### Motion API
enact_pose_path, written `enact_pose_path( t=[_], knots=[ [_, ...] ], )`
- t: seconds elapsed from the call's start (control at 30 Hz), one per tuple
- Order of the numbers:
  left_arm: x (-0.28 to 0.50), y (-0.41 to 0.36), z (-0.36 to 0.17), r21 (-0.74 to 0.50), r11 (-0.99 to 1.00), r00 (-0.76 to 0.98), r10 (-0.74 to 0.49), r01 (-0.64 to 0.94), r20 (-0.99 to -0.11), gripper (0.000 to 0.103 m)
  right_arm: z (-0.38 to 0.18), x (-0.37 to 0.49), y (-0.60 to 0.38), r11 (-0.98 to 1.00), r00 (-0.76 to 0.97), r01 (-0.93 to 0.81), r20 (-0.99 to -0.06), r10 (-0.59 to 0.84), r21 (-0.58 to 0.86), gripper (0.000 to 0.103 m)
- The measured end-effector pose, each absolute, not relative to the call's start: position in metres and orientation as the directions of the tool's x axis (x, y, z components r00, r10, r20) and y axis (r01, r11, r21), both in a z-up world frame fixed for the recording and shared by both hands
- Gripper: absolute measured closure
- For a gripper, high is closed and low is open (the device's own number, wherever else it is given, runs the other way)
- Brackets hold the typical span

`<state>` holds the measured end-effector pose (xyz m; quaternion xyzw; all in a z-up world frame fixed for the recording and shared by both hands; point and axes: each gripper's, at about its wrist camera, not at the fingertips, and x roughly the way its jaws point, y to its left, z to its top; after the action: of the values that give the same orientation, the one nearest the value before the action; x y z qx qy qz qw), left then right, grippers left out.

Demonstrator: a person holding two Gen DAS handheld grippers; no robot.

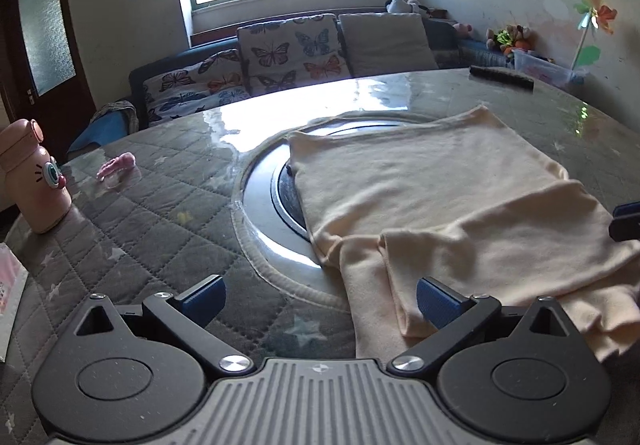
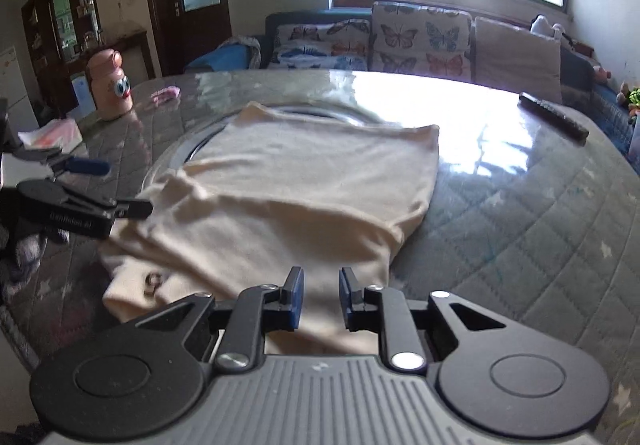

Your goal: Fold clothes

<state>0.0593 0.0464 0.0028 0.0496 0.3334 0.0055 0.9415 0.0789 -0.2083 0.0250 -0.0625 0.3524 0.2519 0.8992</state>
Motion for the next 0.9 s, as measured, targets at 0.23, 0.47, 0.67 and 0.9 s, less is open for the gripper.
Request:
enact_pose_path(
  t=[0.23,0.47,0.67,0.9],
  knots=[
    [0.083,0.043,0.003,0.122,0.992,0.782,0.065,0.015,-0.62,0.0,0.012,0.116,-0.197,0.878,0.635,-0.473,-0.663,0.397,0.073,0.084],
    [0.089,0.053,0.0,0.114,0.993,0.775,0.074,-0.003,-0.628,0.0,0.005,0.121,-0.201,0.884,0.625,-0.462,-0.679,0.385,0.076,0.084],
    [0.093,0.034,0.007,0.094,0.993,0.794,0.001,0.071,-0.608,0.0,0.009,0.124,-0.188,0.865,0.622,-0.498,-0.667,0.41,0.068,0.081],
    [0.102,0.035,-0.009,0.144,0.988,0.764,0.057,0.048,-0.642,0.0,0.001,0.128,-0.189,0.871,0.617,-0.488,-0.684,0.389,0.056,0.08]
  ],
)
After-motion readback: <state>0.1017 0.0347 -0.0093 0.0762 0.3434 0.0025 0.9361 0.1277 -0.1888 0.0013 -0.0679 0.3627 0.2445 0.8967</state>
